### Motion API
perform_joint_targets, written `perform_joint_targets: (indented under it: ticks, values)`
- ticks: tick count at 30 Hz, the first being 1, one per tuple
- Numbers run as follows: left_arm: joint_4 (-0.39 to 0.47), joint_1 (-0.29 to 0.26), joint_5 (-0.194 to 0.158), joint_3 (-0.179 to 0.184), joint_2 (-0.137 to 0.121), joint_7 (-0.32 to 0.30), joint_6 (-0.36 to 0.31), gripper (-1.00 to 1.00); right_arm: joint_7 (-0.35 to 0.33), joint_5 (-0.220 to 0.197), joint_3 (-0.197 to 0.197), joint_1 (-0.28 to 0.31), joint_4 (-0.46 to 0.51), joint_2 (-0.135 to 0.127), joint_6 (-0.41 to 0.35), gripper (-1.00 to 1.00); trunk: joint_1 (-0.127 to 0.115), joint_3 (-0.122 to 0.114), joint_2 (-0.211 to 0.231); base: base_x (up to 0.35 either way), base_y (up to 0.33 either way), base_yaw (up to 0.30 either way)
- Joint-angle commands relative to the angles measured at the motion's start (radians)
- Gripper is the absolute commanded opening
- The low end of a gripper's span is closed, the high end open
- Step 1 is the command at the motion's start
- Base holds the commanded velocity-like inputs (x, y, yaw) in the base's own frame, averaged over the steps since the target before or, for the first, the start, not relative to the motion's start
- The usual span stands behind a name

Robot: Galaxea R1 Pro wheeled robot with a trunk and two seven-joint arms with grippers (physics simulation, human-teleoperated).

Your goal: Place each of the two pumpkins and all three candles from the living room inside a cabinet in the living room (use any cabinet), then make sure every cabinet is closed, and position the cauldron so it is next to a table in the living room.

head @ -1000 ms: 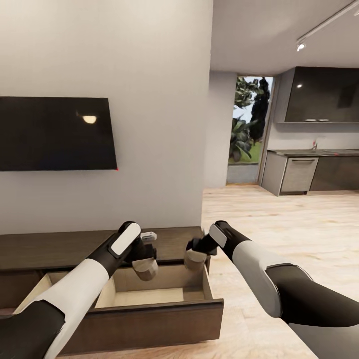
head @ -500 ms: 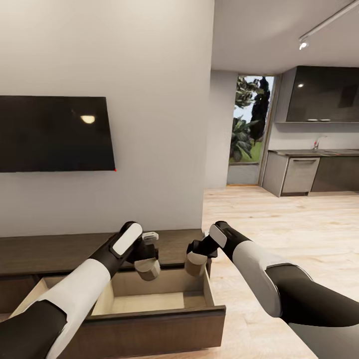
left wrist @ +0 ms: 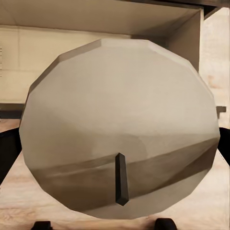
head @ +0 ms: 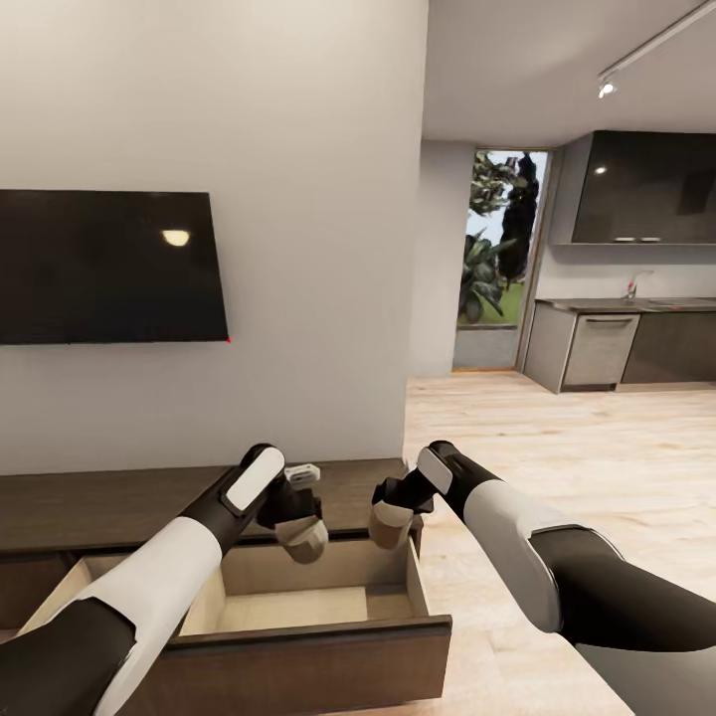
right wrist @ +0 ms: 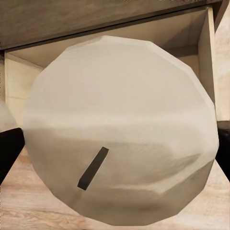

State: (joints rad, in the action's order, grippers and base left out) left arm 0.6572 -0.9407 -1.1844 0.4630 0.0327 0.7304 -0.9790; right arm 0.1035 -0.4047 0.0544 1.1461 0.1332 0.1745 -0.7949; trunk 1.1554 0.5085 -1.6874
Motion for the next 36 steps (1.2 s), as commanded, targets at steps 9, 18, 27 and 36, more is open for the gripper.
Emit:
perform_joint_targets:
  ticks: [9, 18, 27, 36]
  values:
    - [-0.008, -0.001, -0.007, 0.003, 0.0, -0.005, -0.001, -1.0, 0.001, -0.01, 0.005, 0.001, 0.003, 0.0, 0.002, -1.0, 0.011, 0.011, -0.022, 0.0, 0.0, 0.0]
    - [-0.026, -0.001, -0.006, 0.014, 0.0, -0.005, 0.005, -1.0, -0.007, -0.008, 0.005, 0.0, 0.005, 0.0, 0.03, -1.0, 0.046, 0.039, -0.085, 0.0, 0.0, 0.0]
    - [-0.03, -0.001, -0.009, 0.054, 0.001, -0.01, 0.051, -1.0, -0.018, -0.005, 0.005, -0.001, 0.012, 0.0, 0.043, -1.0, 0.08, 0.067, -0.148, 0.0, 0.0, 0.0]
    - [-0.03, 0.0, -0.006, 0.072, 0.0, -0.033, 0.063, -1.0, -0.026, -0.002, 0.005, -0.003, 0.012, 0.0, 0.044, -1.0, 0.115, 0.095, -0.211, 0.0, 0.0, 0.0]
